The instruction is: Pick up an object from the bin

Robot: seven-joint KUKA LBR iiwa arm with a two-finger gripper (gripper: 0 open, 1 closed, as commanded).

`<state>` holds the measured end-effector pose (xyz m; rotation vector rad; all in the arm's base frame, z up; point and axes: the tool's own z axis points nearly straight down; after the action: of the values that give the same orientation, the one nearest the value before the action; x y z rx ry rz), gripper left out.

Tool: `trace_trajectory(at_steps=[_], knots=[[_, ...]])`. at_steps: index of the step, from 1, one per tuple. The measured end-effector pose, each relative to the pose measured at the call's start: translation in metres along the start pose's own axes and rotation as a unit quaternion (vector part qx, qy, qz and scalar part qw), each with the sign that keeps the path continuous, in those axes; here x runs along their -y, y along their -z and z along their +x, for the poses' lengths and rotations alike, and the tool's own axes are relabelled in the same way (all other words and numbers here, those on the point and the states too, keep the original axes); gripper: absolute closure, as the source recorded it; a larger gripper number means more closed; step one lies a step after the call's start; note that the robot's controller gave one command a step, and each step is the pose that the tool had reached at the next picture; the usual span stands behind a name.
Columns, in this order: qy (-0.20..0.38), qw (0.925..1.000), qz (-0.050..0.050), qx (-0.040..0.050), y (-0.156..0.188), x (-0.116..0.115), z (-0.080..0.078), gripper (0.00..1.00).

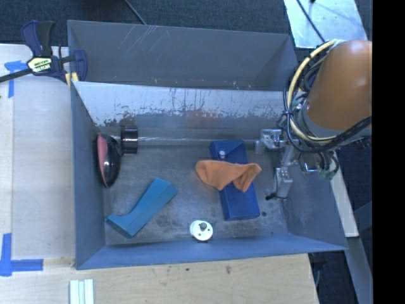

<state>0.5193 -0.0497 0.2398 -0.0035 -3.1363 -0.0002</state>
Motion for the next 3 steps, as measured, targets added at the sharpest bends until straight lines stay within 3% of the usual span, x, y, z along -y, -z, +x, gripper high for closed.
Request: trace_trajectory(at_steps=[1,2,3], knots=[[0.001,1.0000,0.000,0.0044,0.005,0.000,-0.001,0.00],[0.016,0.9998,0.001,0.0092,-0.046,-0.022,-0.048,0.00],[0.012,0.9999,0.000,0.0051,-0.089,-0.046,-0.033,0.00]])
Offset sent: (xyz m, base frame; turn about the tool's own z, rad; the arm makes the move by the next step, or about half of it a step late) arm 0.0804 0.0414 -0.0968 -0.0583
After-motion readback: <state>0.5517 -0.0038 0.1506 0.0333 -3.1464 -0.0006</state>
